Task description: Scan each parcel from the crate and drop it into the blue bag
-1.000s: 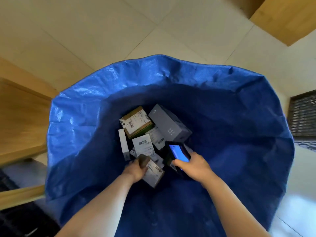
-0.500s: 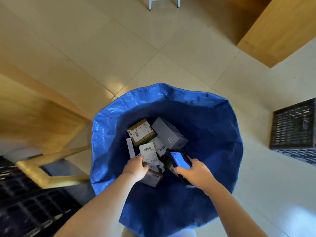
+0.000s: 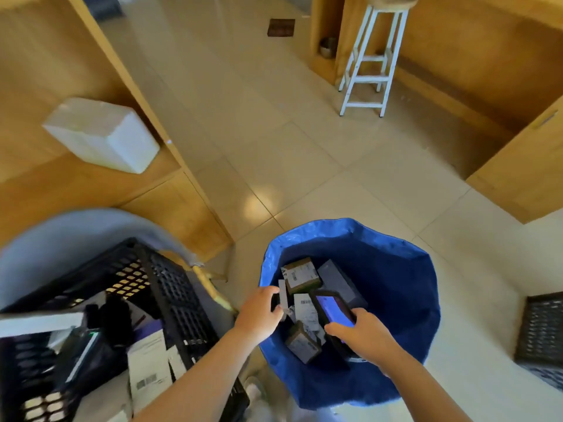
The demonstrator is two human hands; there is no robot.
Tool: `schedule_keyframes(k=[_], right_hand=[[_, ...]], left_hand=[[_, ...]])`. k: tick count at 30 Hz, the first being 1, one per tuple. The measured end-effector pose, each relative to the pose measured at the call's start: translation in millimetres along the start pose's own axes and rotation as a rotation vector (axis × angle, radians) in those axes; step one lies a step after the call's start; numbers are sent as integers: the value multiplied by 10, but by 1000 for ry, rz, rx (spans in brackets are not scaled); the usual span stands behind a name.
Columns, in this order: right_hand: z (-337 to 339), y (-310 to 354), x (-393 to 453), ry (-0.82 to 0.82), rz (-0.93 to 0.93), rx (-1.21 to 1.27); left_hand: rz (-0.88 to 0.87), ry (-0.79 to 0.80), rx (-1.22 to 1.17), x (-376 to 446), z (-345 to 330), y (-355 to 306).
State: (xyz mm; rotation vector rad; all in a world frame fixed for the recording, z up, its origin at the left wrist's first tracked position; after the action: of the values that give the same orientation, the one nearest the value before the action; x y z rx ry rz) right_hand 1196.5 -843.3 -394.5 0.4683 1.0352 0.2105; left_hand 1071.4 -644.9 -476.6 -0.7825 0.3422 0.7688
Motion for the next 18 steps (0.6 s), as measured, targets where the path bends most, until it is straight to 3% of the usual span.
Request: schedule_keyframes(k=[11,18], right_hand=[[-1090,945,-689,24,182,-153],[-2011,1247,-1002,38,213,-185]], left_hand=[[8,-326,-164,-1240,720,1290],[224,-268,-93,-1890,701,2545]])
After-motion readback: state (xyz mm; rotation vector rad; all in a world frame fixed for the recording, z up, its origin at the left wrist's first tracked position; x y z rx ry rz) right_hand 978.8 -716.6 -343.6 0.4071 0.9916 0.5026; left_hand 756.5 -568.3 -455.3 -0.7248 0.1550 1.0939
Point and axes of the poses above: each hand's wrist, its own x-axis towards the middle knuckle, its own z-axis out of the back of the hand, y = z × x, the point moved 3 cm from there along x, towards the middle knuckle, and after that the axes turned 1 degree about z, right-handed, at the moved point
